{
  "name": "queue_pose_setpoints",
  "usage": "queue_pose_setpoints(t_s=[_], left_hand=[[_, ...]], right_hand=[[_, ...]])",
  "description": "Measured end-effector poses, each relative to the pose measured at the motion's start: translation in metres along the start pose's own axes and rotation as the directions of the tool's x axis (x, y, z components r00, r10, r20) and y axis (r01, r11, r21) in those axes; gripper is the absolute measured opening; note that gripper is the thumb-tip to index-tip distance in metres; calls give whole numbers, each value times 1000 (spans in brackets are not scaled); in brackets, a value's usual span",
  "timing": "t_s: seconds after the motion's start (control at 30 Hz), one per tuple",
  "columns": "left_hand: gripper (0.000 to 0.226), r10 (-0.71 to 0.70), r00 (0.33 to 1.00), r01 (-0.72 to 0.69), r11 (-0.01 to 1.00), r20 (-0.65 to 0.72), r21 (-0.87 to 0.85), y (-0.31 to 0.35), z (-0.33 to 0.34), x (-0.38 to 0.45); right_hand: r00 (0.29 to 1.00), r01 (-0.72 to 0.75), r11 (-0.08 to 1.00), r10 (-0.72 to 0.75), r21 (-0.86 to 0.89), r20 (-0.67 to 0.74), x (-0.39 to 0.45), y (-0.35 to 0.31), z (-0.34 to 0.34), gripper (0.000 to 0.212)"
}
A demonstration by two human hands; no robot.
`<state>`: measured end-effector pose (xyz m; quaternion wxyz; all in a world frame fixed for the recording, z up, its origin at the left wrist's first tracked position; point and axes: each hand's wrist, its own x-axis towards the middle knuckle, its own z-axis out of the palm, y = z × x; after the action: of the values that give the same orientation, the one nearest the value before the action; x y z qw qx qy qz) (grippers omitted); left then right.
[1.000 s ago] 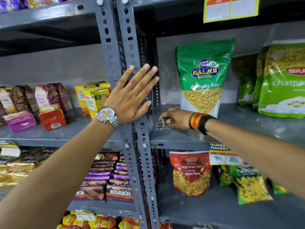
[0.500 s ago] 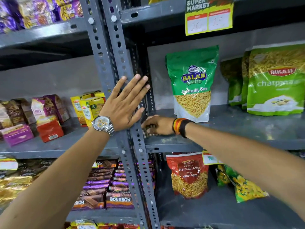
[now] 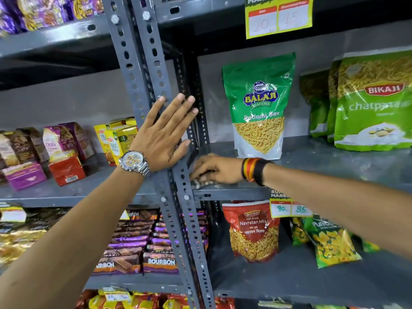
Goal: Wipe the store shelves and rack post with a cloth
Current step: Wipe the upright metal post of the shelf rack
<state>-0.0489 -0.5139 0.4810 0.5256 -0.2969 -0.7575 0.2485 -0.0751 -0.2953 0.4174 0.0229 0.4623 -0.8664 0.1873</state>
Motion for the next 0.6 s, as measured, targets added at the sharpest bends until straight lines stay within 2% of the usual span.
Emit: queue_pose_setpoints(t_s=[0.07, 0.13, 0.23, 0.4, 0.53, 0.6], left_hand=[[70, -8, 1000, 8, 1000, 4, 1, 2, 0, 0], [70, -11, 1000, 11, 1000, 5, 2, 2, 2, -1], [70, -9, 1000, 9, 1000, 7, 6, 2, 1, 0], [70, -15, 1000, 15, 1000, 15, 2, 2, 0, -2], [71, -11, 1000, 11, 1000, 22, -10, 2, 0, -1], [71, -12, 1000, 12, 1000, 14, -12, 2, 1, -1]], right_hand=[[997, -17, 1000, 18, -20, 74, -25, 4, -16, 30], [991, -105, 993, 100, 57, 93, -46, 10, -34, 31], [980, -195, 979, 197, 54, -33, -45, 18, -43, 30], [960, -263, 959, 249, -107, -130, -36, 20, -12, 34], [974, -209, 976, 213, -58, 73, -90, 3, -39, 35], [963, -263, 965, 264, -22, 60, -106, 9, -57, 34]])
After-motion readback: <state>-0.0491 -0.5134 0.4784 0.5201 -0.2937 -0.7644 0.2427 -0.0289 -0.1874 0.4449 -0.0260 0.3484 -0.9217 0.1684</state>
